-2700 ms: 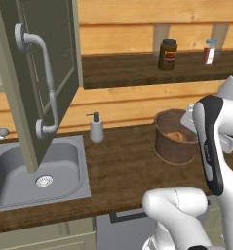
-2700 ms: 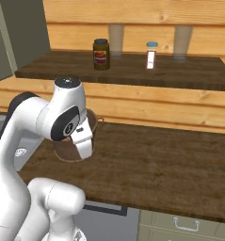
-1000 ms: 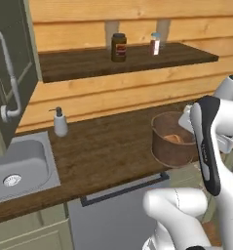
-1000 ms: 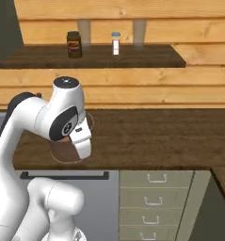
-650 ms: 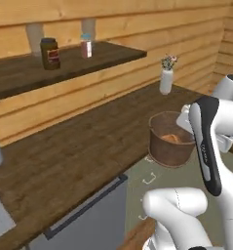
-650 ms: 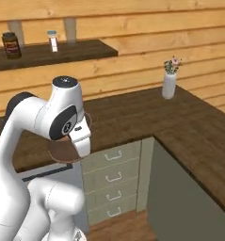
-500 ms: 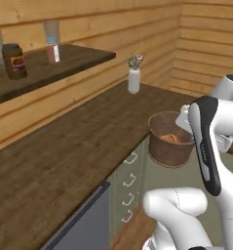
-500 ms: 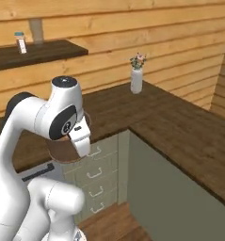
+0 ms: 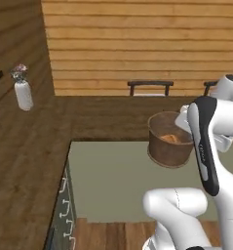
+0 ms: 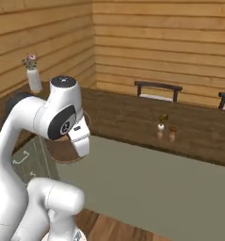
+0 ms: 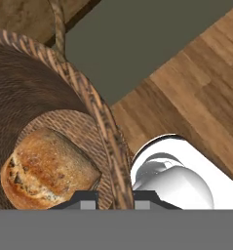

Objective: Open the cabinet, pick up the bread from the cabinet and place it in the basket. Then move the basket to the dining counter.

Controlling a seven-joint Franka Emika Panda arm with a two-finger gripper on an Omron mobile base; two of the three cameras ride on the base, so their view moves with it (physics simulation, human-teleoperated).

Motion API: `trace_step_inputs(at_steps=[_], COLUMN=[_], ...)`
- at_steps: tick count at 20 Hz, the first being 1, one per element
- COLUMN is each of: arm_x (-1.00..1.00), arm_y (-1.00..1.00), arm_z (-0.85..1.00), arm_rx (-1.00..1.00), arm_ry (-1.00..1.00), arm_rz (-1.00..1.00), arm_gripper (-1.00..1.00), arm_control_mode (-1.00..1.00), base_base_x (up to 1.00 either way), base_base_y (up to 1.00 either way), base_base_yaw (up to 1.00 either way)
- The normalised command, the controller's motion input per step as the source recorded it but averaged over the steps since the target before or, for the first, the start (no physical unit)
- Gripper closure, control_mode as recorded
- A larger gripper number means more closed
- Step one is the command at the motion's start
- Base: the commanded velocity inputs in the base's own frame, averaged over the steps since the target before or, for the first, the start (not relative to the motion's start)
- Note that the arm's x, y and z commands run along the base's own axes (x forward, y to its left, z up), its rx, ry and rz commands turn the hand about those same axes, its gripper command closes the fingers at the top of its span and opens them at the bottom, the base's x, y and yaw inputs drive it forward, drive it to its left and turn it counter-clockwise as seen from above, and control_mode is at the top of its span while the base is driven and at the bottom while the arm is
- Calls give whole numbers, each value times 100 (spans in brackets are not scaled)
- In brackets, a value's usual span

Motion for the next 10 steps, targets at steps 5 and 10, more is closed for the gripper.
trace_step_inputs(at_steps=[5, 10], arm_x=[0, 0], arm_y=[0, 0], arm_z=[0, 0], arm_rx=[0, 0], arm_ry=[0, 0], arm_rz=[0, 0], arm_gripper=[100, 100], arm_control_mode=[100, 100], base_base_x=[0, 35], base_base_y=[-81, -100], base_base_yaw=[-75, -34])
